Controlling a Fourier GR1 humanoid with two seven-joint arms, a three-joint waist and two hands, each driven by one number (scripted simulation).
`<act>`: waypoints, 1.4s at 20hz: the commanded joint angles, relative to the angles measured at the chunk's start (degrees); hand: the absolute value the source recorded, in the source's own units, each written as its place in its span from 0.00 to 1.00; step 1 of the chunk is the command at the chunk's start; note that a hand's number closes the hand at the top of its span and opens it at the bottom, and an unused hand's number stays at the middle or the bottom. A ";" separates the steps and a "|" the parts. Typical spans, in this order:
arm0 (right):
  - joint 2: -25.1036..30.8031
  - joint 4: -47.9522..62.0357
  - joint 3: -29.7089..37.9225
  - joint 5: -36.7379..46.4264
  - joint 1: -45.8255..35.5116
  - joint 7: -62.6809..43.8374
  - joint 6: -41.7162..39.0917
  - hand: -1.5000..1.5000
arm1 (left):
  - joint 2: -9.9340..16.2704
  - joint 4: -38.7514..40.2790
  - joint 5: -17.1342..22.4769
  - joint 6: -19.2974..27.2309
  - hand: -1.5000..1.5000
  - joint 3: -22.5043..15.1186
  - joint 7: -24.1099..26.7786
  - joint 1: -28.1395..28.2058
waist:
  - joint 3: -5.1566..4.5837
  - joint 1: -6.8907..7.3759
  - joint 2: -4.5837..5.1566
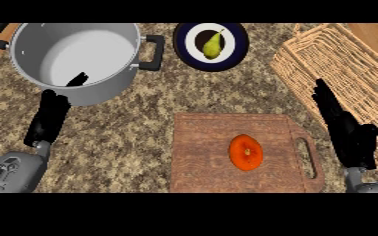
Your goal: Pick the squash from the cutting board and place it in the basket
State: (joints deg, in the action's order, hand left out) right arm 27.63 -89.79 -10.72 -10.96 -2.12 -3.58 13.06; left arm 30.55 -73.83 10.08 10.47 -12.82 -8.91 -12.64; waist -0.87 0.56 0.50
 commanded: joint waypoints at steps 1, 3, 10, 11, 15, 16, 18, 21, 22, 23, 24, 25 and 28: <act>-2.69 -0.90 2.43 -2.17 1.76 4.88 -1.52 1.00 | -1.68 0.20 -0.36 -0.09 0.50 1.59 1.81 1.39 | 0.88 -0.70 -0.54; -8.35 -1.38 3.60 -8.32 1.93 14.62 -3.85 1.00 | -1.48 0.48 0.37 0.68 0.50 1.88 -0.23 -1.78 | 1.05 -1.33 -0.53; -20.79 -10.85 -1.59 -2.60 -0.80 43.59 -5.02 0.00 | -4.56 -0.53 1.45 1.34 0.50 1.10 0.26 -0.57 | 1.05 -0.95 -0.86; -21.47 -12.35 -3.00 2.00 3.25 45.44 -1.01 0.00 | -4.06 -2.75 0.90 1.29 0.50 0.56 0.23 0.73 | 0.95 -1.11 -1.11; -26.19 -17.12 -8.87 14.21 7.22 37.84 17.06 0.00 | -4.04 0.15 0.73 0.46 0.50 1.54 1.21 -0.13 | 0.65 -1.94 -0.86; -23.32 -16.87 -7.86 16.59 9.59 34.84 18.26 0.00 | -3.98 -1.76 1.03 0.70 0.50 1.61 0.65 0.52 | 0.66 -1.77 -0.97; -17.62 -14.52 -5.04 21.82 14.00 29.34 20.59 0.00 | -3.85 -2.94 1.07 1.02 0.50 1.20 -0.69 0.98 | 0.42 -2.62 -1.19; -9.39 -17.67 -4.37 28.64 21.28 22.23 19.72 0.00 | -4.26 -3.13 1.17 1.70 0.50 1.51 -0.65 1.83 | 0.27 -3.31 -1.32; -5.62 -19.56 -3.83 30.11 22.76 19.52 17.45 0.00 | -4.87 -2.64 0.02 3.32 0.50 1.30 -1.01 0.61 | 0.21 -4.11 -1.20; -2.54 -20.26 -2.54 32.10 21.32 15.01 15.69 0.00 | -4.12 -2.65 0.51 2.16 0.50 1.80 -0.26 0.53 | 0.09 -2.94 -0.86; 0.33 -21.73 -3.50 33.26 25.77 14.17 13.32 0.00 | -3.44 -3.56 1.00 1.66 0.50 2.07 -0.77 1.44 | 0.18 -3.10 -1.19; 3.75 -23.64 -3.42 33.26 26.38 11.29 9.50 0.00 | -3.96 -2.98 0.43 2.80 0.50 2.28 -0.64 0.40 | 0.03 -3.52 -0.99; 7.94 -31.65 -7.31 35.02 30.45 2.50 2.68 0.00 | -4.08 -3.28 0.42 1.85 0.50 1.49 -1.06 1.21 | 0.25 -2.42 -0.79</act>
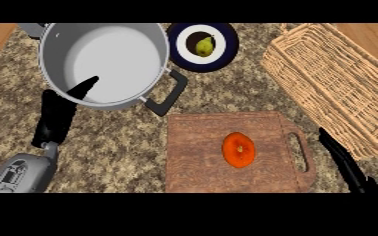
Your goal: Pick the squash from the cutting board and place it in the basket
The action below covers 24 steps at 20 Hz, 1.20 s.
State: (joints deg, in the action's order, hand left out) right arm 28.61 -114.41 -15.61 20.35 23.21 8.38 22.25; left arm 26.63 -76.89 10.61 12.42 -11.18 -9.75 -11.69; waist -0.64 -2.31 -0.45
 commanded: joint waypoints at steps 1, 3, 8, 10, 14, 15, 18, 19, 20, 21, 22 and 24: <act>10.08 -10.62 -1.44 2.68 6.92 -10.86 -9.32 0.00 | -1.83 -0.50 -0.60 1.28 0.50 -0.81 0.59 1.37 | 0.07 0.30 0.05; 12.84 -18.41 -1.67 1.15 7.43 -17.63 -13.93 0.00 | -0.27 0.14 -0.15 -0.52 0.50 0.24 0.77 -0.20 | 0.15 0.76 0.28; 12.93 -31.02 -3.57 2.89 9.12 -31.58 -18.29 0.00 | -2.67 1.79 -1.96 -0.84 0.50 -0.57 1.11 -1.30 | 0.53 1.54 0.44; 13.18 -33.11 -1.53 0.99 8.79 -33.20 -19.54 0.00 | -3.47 -0.46 -3.26 0.44 0.50 -0.92 -1.83 -1.88 | 0.59 1.64 0.34; 9.63 -31.26 -2.75 3.46 7.84 -34.28 -17.87 0.00 | -5.19 1.28 -4.05 0.12 0.50 0.15 0.58 -0.22 | 0.61 1.58 0.31; 8.48 -30.84 -3.28 4.17 6.15 -34.96 -16.68 0.00 | -2.52 1.20 -2.60 -2.13 0.50 2.11 -4.34 -5.59 | 0.61 1.47 0.33; 6.25 -27.02 -5.42 9.34 5.41 -34.18 -13.70 0.00 | -4.40 -3.81 -4.39 -0.33 0.50 0.27 -3.76 -0.91 | 0.63 1.81 0.22; 6.98 -29.26 -3.13 6.98 2.78 -38.03 -14.45 0.00 | -3.44 -3.65 -2.86 -2.35 0.50 1.20 -3.43 0.36 | 0.60 2.07 0.27; 6.33 -27.15 -2.51 6.33 0.45 -38.40 -14.39 0.00 | -3.28 2.51 -2.76 -3.67 0.50 3.24 -0.45 -2.41 | 0.58 1.84 0.45; 5.20 -24.79 -4.32 8.93 -0.69 -39.51 -13.77 0.00 | -3.90 -3.50 -4.67 -1.85 0.50 1.02 -0.88 1.90 | 0.60 2.36 0.33; 5.66 -24.66 -3.60 7.95 0.44 -37.24 -14.31 0.00 | -3.88 -1.26 -3.52 -3.57 0.50 2.46 -1.93 -0.24 | 0.62 1.98 0.35; 4.00 -22.97 -7.71 11.25 -0.61 -37.63 -12.96 0.00 | -4.97 6.75 -4.64 -4.29 0.50 3.50 2.77 -3.45 | 0.59 1.62 0.47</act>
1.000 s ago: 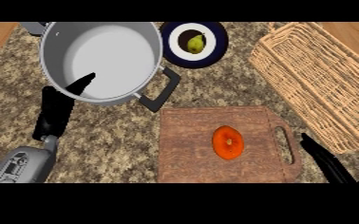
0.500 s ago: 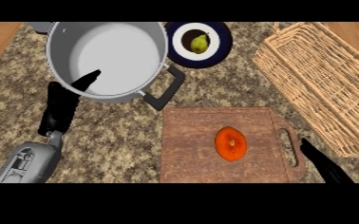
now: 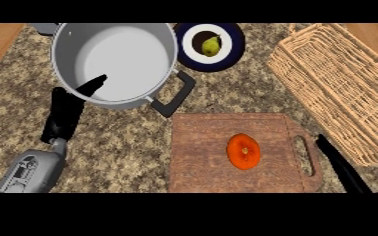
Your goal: Pick the squash from the cutting board and place it in the basket
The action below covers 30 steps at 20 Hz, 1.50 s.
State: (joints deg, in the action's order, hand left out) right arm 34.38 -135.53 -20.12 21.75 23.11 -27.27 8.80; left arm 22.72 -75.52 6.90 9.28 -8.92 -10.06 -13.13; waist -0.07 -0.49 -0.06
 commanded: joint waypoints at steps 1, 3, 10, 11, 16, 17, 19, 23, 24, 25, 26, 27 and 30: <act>-2.08 -0.56 -2.71 9.09 -3.21 -3.98 -0.13 0.00 | -2.47 -2.35 -2.43 1.97 0.50 -1.28 -4.09 -2.40 | 0.05 0.30 -0.02; -2.86 -0.48 -2.74 8.52 -3.58 -4.34 -1.04 0.00 | 0.77 -3.59 -0.38 -1.89 0.50 2.26 -2.30 0.96 | 0.05 0.46 -0.04; -8.53 8.77 -6.59 13.47 -3.98 1.24 -1.02 0.00 | -3.41 -1.58 -4.51 -1.01 0.50 2.81 -1.48 0.28 | 0.07 0.33 0.00; -11.49 12.18 -8.33 15.01 -8.19 0.78 -0.58 0.00 | -2.81 -2.38 -3.44 -3.03 0.50 3.32 -0.99 0.81 | 0.07 0.55 0.03; -13.76 13.50 -4.82 14.89 -8.80 2.21 -1.85 0.00 | -4.79 -5.03 -6.48 -2.81 0.50 3.90 -2.68 2.61 | 0.07 0.42 0.01; -14.55 15.24 -6.17 16.44 -7.80 4.12 -0.48 0.00 | -5.01 -7.37 -6.63 -2.62 0.50 3.85 -3.28 4.11 | 0.07 0.45 -0.01; -17.96 18.68 -8.08 19.21 -11.66 2.80 -0.63 0.00 | -5.34 -3.05 -7.06 -3.41 0.50 5.36 -1.07 2.20 | 0.07 0.46 0.04; -19.73 22.21 -6.46 18.81 -14.25 2.77 -2.98 0.00 | -4.29 -4.13 -6.47 -6.49 0.50 7.73 -2.92 1.51 | 0.07 0.48 0.04; -18.99 25.07 -3.83 15.90 -13.44 8.42 -1.05 0.00 | -7.37 -3.54 -8.47 -3.52 0.50 6.13 -3.21 0.13 | 0.08 0.39 0.05; -19.45 24.04 -5.49 17.68 -11.91 7.76 -0.86 0.00 | -5.25 -3.28 -7.13 -7.16 0.50 7.59 1.39 4.75 | 0.07 0.45 0.03; -21.78 26.66 -4.83 18.92 -15.59 5.50 -0.97 0.00 | -5.61 -6.12 -7.26 -6.67 0.50 7.19 -5.47 0.46 | 0.08 0.49 0.04; -22.23 24.51 -5.21 18.92 -15.22 4.47 -3.01 0.00 | -7.49 -3.56 -9.28 -5.20 0.50 7.47 -3.24 0.56 | 0.07 0.39 0.04; -23.37 28.65 -4.23 18.65 -16.58 7.07 -2.47 0.00 | -6.85 -1.91 -9.26 -6.59 0.50 9.21 -1.36 0.03 | 0.07 0.43 0.06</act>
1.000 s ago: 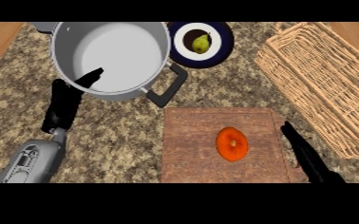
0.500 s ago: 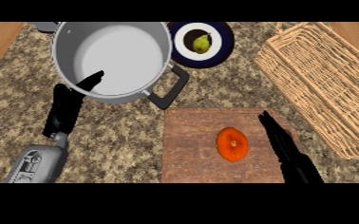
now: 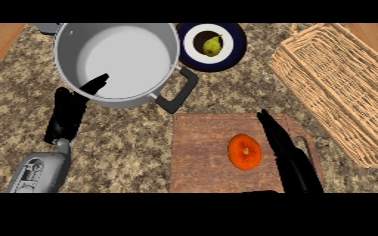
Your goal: Pick the squash from the cutting board and place it in the basket
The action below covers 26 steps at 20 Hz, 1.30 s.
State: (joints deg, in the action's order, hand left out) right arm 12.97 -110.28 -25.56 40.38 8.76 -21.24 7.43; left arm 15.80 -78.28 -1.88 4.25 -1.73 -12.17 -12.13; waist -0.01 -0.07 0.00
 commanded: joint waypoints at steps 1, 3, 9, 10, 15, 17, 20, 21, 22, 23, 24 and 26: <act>-1.89 3.90 1.78 -0.10 -0.64 2.94 -0.02 0.00 | -1.45 -2.34 -1.46 -1.06 0.50 0.57 0.12 1.93 | 0.02 0.03 -0.03; -3.01 -0.52 -0.16 1.80 -2.89 -4.21 -4.40 0.00 | -1.16 6.05 -0.91 -1.97 0.50 2.91 5.87 -0.13 | -0.01 -0.07 0.01; -6.30 7.05 -1.19 3.04 -0.85 0.95 -0.43 0.00 | -2.12 -0.87 -2.34 -1.62 0.50 2.97 -3.17 -2.60 | 0.02 -0.04 -0.03; -5.02 6.14 1.92 1.01 -1.99 1.40 -3.04 0.00 | -2.46 -1.32 -3.10 -2.62 0.50 2.79 -2.70 -1.60 | 0.01 -0.02 -0.03; -7.92 14.17 2.77 1.64 -3.99 4.98 0.23 0.00 | -3.74 0.01 -4.12 -2.19 0.50 3.22 -0.01 -0.44 | 0.02 0.00 0.01; -8.44 12.65 1.85 3.44 -3.01 3.63 0.39 0.00 | -1.26 2.17 -1.53 -6.75 0.50 6.03 2.01 -0.05 | 0.01 -0.03 -0.01; -5.46 8.17 2.61 1.70 1.37 6.34 -1.24 0.00 | -4.13 -2.94 -4.80 -3.09 0.50 3.72 -1.43 1.46 | 0.01 -0.06 -0.06; -7.09 9.09 1.79 3.59 -1.67 3.45 -2.67 0.00 | -1.72 -3.50 -2.64 -6.31 0.50 6.00 -2.93 -0.01 | 0.01 0.00 -0.05; -5.99 11.08 2.96 2.70 -3.03 4.11 -4.36 1.00 | -2.86 -5.81 -3.48 -4.91 0.50 4.93 -1.38 3.78 | 0.01 0.14 -0.05; -8.12 13.20 1.64 4.60 -3.13 5.60 -1.28 1.00 | -4.15 -6.62 -4.63 -4.02 0.50 4.04 -2.21 3.73 | 0.02 0.11 -0.04; -8.17 13.88 0.68 8.73 -5.97 3.78 -0.52 1.00 | -1.94 -4.31 -2.08 -5.98 0.50 6.48 -2.74 0.68 | 0.01 0.15 -0.03; -8.28 16.43 1.38 11.01 -8.67 3.74 0.03 1.00 | -4.80 -0.45 -6.05 -3.18 0.50 3.58 1.40 0.86 | 0.00 0.08 0.03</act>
State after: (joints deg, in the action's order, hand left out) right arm 5.84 -97.40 -23.87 46.94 4.26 -16.77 6.42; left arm 12.68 -80.38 -5.87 -0.24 3.10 -13.08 -11.19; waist -0.03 -0.05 -0.02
